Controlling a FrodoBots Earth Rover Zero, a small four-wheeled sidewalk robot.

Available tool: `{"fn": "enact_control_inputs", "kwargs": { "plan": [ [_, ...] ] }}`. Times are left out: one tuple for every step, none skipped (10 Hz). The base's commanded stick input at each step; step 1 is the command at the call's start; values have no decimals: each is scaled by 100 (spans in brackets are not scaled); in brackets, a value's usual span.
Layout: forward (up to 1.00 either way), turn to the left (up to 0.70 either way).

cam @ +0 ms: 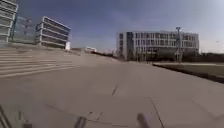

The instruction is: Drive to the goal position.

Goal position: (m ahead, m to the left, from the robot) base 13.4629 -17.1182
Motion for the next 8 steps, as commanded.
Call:
{"fn": "enact_control_inputs", "kwargs": {
  "plan": [
    [70,0],
    [70,0],
    [70,0],
    [70,0],
    [70,0],
    [70,0],
    [70,0],
    [70,0]
  ]
}}
